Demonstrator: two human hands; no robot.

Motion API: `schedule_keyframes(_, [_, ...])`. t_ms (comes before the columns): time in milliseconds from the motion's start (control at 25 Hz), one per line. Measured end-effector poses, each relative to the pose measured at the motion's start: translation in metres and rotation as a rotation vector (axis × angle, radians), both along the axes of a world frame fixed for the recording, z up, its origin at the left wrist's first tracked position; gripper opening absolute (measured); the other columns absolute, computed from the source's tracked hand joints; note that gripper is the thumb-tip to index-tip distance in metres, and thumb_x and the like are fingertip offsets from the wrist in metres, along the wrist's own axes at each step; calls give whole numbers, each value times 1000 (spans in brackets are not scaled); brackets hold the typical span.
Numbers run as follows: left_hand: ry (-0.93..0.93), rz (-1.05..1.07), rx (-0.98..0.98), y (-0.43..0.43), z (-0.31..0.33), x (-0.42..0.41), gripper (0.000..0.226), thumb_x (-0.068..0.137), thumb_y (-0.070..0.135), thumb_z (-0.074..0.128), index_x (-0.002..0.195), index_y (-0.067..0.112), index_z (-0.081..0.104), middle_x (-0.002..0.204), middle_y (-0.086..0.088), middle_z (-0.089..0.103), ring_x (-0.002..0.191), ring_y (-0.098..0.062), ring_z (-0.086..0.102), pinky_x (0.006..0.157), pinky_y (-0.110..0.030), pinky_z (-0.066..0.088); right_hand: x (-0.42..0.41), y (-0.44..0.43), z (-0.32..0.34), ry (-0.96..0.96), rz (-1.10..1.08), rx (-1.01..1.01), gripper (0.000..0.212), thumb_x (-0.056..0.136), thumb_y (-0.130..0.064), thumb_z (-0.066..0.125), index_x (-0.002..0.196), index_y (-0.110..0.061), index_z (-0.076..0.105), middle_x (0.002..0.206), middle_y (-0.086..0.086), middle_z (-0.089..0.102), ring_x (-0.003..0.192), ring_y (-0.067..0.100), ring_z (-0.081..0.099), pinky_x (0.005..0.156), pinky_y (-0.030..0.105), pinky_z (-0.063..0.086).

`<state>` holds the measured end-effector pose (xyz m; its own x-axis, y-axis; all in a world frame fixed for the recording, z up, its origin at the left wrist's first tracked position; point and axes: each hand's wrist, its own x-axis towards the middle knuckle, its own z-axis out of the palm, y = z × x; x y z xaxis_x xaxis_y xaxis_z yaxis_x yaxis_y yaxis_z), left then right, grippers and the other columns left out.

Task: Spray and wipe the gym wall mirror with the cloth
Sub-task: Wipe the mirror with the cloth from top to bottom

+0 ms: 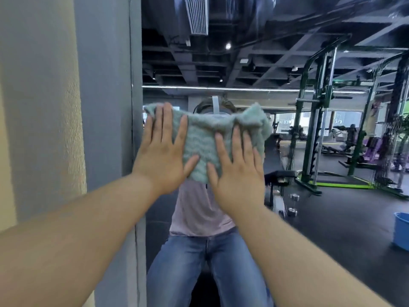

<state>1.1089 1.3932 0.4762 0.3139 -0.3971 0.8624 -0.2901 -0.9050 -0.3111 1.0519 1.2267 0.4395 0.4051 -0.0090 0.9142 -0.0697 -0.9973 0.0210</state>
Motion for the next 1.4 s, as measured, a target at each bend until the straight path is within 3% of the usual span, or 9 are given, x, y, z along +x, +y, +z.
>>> schedule_keyframes(200, [155,38,52,11,-105,-8,84,91,62,17,150,3,11,154,-34,7,146,-43,7,119,-46,0,-12,5,-94,102,-34,-33,61,92,-49,40,149,-28,32,158,13,24,145,29,18,118,38,2])
schedule_keyframes(360, [42,-2,-84,11,11,0,90,88,69,20,154,12,-1,157,-30,-9,146,-40,-6,118,-47,1,-2,1,36,102,-7,-66,63,100,-54,26,153,-37,-2,161,7,-15,148,22,-16,115,35,-13])
schedule_keyframes(520, [117,10,-88,17,95,-2,94,86,67,31,154,16,-10,156,-26,-19,146,-37,-15,118,-46,1,7,4,105,101,-41,-81,64,99,-56,20,152,-38,-12,160,5,-23,147,22,-20,117,39,-9])
schedule_keyframes(640, [111,-62,-101,12,40,6,92,86,66,26,153,12,-8,156,-28,-18,145,-38,-17,117,-48,-2,10,5,50,89,11,-71,63,101,-53,22,151,-37,-13,160,8,-19,147,23,-17,116,38,-12])
schedule_keyframes(840, [171,-120,-36,19,-142,-3,91,81,60,36,151,6,15,156,-31,8,146,-40,0,116,-47,2,-20,15,-136,208,28,-23,65,90,-45,42,151,-29,23,158,12,15,144,33,23,117,42,13])
schedule_keyframes(920, [232,-90,-43,20,-172,-5,90,81,62,35,150,6,17,155,-31,8,146,-38,-6,116,-47,0,-17,9,-151,236,13,-41,61,91,-46,39,149,-29,30,157,12,21,142,32,26,117,41,11])
schedule_keyframes(1040, [183,-69,-188,8,-97,-1,94,84,67,23,154,7,2,156,-30,-9,145,-40,-13,116,-49,-4,-1,9,-60,46,-1,-102,58,97,-46,33,151,-25,28,158,18,22,145,34,18,118,42,3])
schedule_keyframes(1200, [177,-93,-258,-3,43,5,90,91,67,24,152,13,-14,155,-25,-24,144,-37,-22,116,-48,-9,8,16,54,97,-11,87,60,102,-50,18,153,-34,-10,160,9,-19,148,24,-16,117,39,-9])
schedule_keyframes(1400, [54,-166,-149,1,-51,11,90,88,66,28,154,14,-4,157,-27,-11,146,-39,-11,117,-50,-7,16,16,-60,-1,-32,75,61,100,-50,24,153,-31,2,161,16,6,148,31,5,119,46,5])
